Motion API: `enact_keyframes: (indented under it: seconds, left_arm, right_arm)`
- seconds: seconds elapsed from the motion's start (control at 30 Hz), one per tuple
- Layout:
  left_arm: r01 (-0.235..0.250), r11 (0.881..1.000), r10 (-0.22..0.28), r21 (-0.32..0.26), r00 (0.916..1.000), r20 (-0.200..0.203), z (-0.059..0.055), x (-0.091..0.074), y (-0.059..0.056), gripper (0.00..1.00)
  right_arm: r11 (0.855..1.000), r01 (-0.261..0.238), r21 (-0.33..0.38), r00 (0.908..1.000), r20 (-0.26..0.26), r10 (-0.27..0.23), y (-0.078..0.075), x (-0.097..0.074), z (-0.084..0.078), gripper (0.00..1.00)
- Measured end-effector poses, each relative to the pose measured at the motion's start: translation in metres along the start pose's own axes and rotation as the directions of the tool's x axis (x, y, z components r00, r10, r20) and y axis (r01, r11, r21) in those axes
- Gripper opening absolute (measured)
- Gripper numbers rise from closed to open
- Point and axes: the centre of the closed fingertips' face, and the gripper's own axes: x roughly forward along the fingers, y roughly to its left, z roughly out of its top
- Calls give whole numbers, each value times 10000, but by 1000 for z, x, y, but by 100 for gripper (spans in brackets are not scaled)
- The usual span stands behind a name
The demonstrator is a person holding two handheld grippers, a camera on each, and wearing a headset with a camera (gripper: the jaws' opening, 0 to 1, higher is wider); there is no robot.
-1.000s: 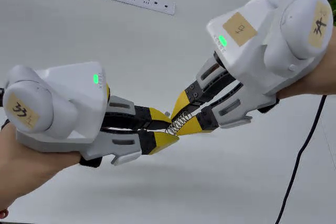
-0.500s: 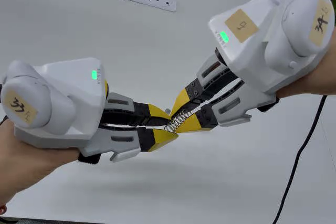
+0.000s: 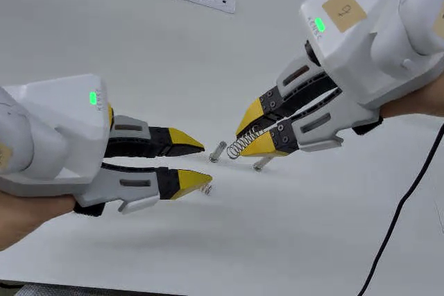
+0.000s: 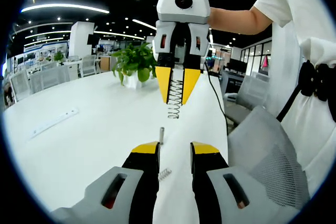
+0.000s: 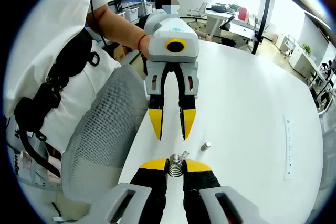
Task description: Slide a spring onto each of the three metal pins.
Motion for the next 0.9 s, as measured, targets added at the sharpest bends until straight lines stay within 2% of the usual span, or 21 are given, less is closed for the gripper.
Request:
enact_keyframes:
  seconds: [0.17, 0.3, 0.47, 0.7, 0.9]
  left_arm:
    - [-408, 9992, 408, -1, 9992, -36, -6, -12, 9, 26]
    - [-703, 9975, 703, 2, 9975, 67, -10, -19, 16, 33]
    - [-997, 9950, 997, 34, 9947, -250, -22, -27, 23, 42]
    - [-1125, 9935, 1122, -149, 9934, -235, -28, -32, 27, 61]
    - [-1168, 9923, 1160, -402, 9930, -225, -33, -31, 30, 74]
  right_arm:
    - [9981, 551, 277, 9979, -346, -541, -14, -2, -8, 7]
    - [9961, 747, 477, 9956, -599, -718, -21, -1, -14, 7]
    - [9929, 999, 652, 9912, -933, -937, -31, 2, -24, 7]
    - [9904, 1117, 818, 9879, -1168, -1018, -39, 10, -33, 7]
    - [9881, 1134, 1037, 9869, -1268, -1000, -44, 24, -41, 7]
